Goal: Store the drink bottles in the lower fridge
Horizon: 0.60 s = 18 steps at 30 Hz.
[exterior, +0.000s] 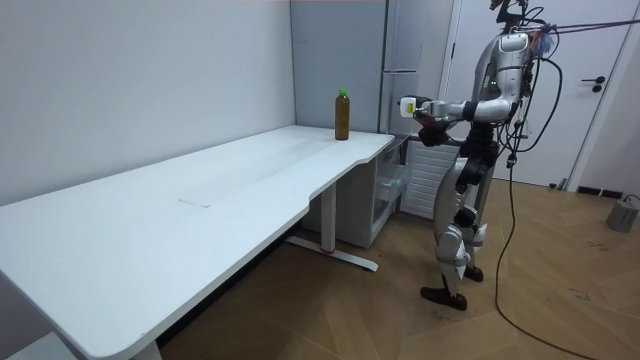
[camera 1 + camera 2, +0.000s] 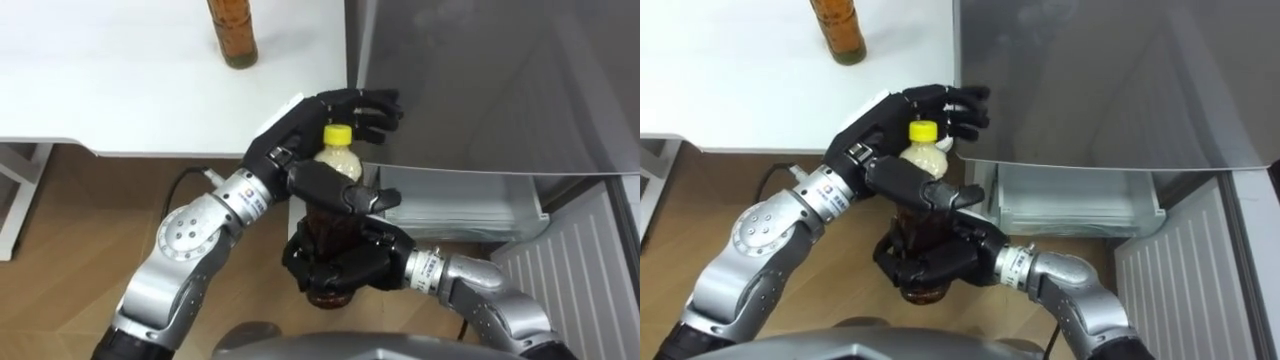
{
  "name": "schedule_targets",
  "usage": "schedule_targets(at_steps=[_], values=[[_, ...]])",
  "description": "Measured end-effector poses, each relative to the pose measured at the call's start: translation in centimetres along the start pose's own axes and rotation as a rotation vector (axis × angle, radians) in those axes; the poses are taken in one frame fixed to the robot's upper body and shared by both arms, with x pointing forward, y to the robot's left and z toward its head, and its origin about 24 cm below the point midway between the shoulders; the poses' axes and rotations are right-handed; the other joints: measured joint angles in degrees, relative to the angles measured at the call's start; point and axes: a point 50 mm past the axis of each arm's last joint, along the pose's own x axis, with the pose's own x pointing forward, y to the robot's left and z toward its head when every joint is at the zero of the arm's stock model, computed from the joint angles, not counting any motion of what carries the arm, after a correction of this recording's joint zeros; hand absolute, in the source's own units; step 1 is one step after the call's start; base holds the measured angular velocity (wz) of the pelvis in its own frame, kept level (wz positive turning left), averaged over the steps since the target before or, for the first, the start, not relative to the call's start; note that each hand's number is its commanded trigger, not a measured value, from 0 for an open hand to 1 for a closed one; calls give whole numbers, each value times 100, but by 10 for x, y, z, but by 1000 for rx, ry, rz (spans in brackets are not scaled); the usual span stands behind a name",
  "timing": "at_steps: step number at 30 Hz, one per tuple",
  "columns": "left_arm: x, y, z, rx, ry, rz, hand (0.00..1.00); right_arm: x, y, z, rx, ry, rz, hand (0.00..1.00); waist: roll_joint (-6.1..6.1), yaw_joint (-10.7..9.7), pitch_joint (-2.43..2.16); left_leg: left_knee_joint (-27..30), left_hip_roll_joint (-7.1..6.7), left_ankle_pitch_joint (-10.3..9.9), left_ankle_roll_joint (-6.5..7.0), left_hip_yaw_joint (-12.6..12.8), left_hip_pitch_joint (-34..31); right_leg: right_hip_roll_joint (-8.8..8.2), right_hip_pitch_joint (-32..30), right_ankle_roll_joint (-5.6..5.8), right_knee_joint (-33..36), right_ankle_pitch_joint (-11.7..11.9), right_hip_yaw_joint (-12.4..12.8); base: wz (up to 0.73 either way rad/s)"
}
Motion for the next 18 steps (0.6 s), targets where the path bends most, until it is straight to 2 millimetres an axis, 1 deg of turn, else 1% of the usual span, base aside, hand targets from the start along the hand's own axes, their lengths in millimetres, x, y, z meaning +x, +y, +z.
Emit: schedule_targets(at_steps=[3,5,8,14,16,18], values=[[0,0,1,2,-5,1,0,0,0,0,0,0,1,100,28,3,-13,7,1,0,0,0,2,0,3,-4,0,2,2,0],[0,0,2,4,-10,0,0,0,0,0,0,1,2,100,46,1,-7,23,1,0,0,-2,-2,1,7,-5,4,3,1,0],[0,0,9,17,-39,-1,0,1,2,-1,0,6,13,100,65,-4,1,35,1,0,1,-4,-14,2,6,-6,6,3,-4,0],[6,0,36,77,-154,-22,0,0,2,-2,-3,18,31,100,65,17,-5,60,1,0,1,-18,-1,6,9,-7,7,4,-12,0],[8,-3,48,97,-218,-37,0,0,3,-3,-8,28,32,100,63,32,-4,52,-1,0,1,-20,12,7,12,-7,5,4,-11,0],[9,-6,55,104,-261,-41,0,0,3,-4,-8,33,34,100,59,35,3,31,-2,1,1,-16,47,7,32,-7,4,4,-4,0]])
